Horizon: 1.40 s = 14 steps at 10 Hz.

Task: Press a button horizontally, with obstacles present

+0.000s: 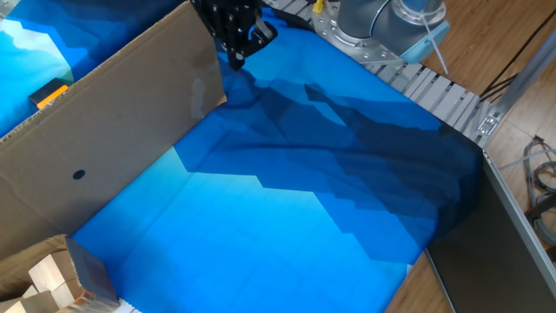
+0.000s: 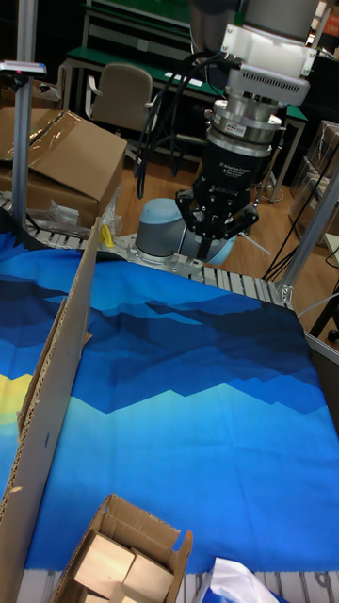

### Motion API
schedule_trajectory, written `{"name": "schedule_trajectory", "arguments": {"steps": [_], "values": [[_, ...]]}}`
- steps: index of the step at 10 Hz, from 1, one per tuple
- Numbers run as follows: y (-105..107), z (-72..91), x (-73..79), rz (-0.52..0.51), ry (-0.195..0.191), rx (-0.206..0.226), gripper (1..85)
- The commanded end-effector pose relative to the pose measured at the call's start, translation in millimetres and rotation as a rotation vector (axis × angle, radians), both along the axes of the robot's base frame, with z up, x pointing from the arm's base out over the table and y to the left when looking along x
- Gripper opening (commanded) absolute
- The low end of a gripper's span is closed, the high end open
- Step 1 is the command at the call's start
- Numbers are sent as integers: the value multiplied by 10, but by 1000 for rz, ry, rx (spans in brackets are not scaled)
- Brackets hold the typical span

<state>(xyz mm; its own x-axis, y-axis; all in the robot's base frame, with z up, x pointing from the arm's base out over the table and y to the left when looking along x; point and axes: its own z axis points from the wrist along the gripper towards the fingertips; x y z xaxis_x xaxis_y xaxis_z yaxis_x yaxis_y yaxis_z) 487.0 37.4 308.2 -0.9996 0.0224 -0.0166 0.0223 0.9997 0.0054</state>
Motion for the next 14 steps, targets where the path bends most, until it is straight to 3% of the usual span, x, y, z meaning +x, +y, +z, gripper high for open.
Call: {"name": "schedule_trajectory", "arguments": {"steps": [1, 3, 4, 6, 7, 8, 9, 10, 12, 14], "values": [[125, 26, 8, -43, -5, 50, 10], [125, 29, 86, -137, -32, 54, 10], [163, 50, 293, -148, -111, 76, 10], [21, 55, 368, -153, -144, 23, 10], [-105, 49, 320, -127, -129, -29, 10], [-145, 38, 212, -75, -87, -50, 10], [-126, 30, 128, -47, -53, -45, 10], [-239, 84, 117, -27, -25, -39, 10], [-736, 168, 160, 42, -3, -16, 10], [-1163, 150, 170, 83, -6, -36, 10]]}}
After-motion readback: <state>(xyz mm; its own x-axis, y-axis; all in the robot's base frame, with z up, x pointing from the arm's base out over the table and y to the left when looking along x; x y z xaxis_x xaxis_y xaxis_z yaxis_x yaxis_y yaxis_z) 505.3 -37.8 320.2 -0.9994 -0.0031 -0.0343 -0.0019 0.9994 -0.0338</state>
